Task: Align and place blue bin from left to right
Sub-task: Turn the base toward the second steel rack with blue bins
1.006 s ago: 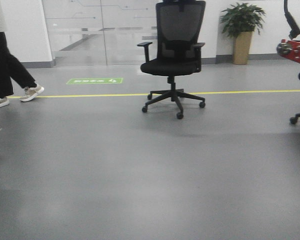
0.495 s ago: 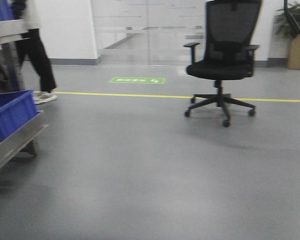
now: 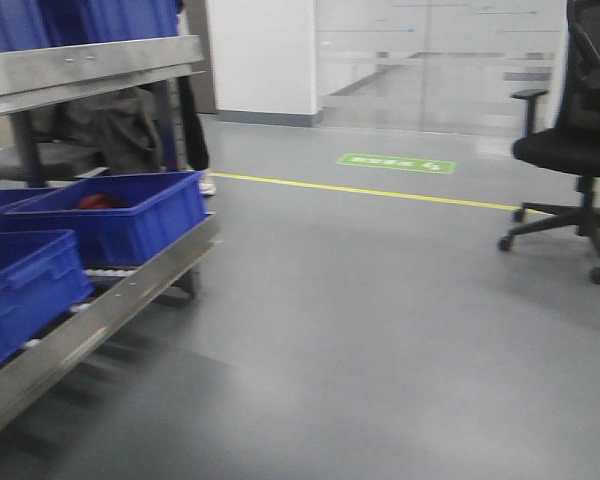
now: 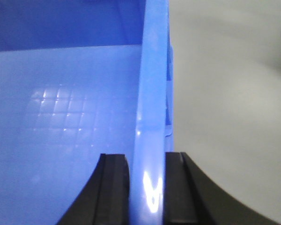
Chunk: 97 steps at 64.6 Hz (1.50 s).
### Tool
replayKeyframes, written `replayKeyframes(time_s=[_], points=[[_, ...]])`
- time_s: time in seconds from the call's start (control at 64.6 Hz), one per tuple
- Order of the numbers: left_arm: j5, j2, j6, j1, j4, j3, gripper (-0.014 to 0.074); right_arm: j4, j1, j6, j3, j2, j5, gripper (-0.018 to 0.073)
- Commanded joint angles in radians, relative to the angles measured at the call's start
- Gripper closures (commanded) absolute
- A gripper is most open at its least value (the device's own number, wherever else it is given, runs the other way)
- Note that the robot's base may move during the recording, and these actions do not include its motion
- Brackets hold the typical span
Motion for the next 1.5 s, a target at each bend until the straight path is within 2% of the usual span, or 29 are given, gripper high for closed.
replayKeyframes(time_s=[0.0, 1.486], points=[[-0.053, -0.022, 0.017, -0.003, 0.025, -0.017, 0.0613, -0.044, -0.004, -0.022, -0.020, -0.021, -0.129, 0.0637], [-0.053, -0.022, 0.017, -0.003, 0.025, -0.017, 0.0613, -0.044, -0.004, -0.022, -0.020, -0.021, -0.129, 0.0637]])
